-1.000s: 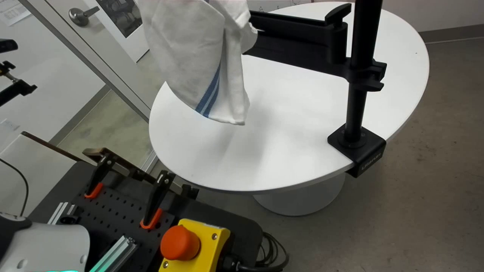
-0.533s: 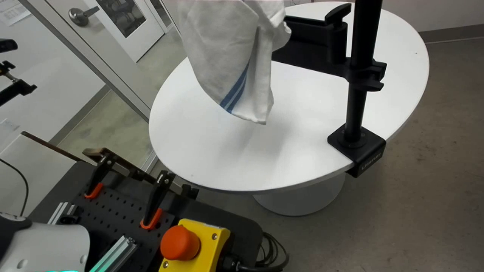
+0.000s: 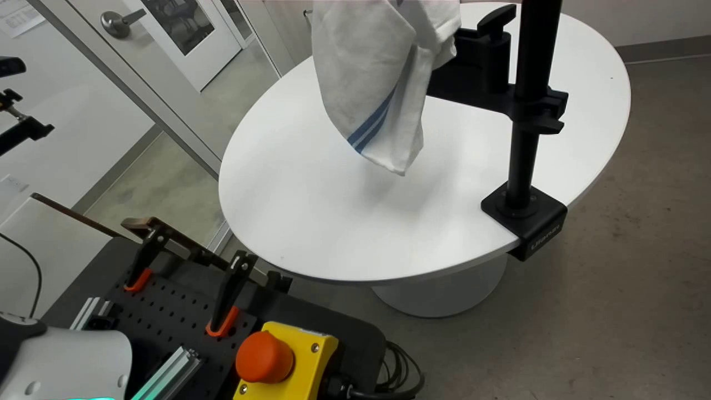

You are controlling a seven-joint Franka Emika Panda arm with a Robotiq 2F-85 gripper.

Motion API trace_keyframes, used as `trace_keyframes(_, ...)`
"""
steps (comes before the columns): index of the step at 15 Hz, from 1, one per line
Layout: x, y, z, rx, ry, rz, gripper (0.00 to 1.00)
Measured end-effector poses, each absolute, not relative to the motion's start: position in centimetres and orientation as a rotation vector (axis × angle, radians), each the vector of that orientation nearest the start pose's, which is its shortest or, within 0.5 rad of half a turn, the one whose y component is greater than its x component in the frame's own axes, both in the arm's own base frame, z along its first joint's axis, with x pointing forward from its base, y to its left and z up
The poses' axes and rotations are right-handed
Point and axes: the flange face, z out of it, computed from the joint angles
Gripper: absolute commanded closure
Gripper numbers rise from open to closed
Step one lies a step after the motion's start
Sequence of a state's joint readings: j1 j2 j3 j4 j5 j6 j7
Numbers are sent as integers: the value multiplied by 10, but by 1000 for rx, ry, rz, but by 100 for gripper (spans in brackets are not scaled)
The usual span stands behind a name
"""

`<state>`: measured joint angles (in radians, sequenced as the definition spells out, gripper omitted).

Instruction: Hang the towel on the stand

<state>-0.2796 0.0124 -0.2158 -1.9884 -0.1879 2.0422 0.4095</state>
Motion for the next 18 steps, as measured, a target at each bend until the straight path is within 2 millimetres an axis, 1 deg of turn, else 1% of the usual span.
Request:
trace_keyframes(1,495,-278,456,-3038,1335,-46,99)
trace_keyframes(2,501,-278,451,-3040,1343,-34,71)
trace_keyframes(3,505,-279,445,-3040,1351,-21,70)
trace_keyframes(6,518,-279,432,-3044,1368,8,49)
trace_keyframes(7,521,-279,429,-3045,1371,15,41)
trace_keyframes(12,534,-275,421,-3055,1370,30,5)
trace_keyframes(13,536,-275,421,-3057,1369,31,1)
trace_keyframes(14,537,-274,421,-3058,1367,32,0)
trace_keyframes(18,542,-271,423,-3064,1359,24,0)
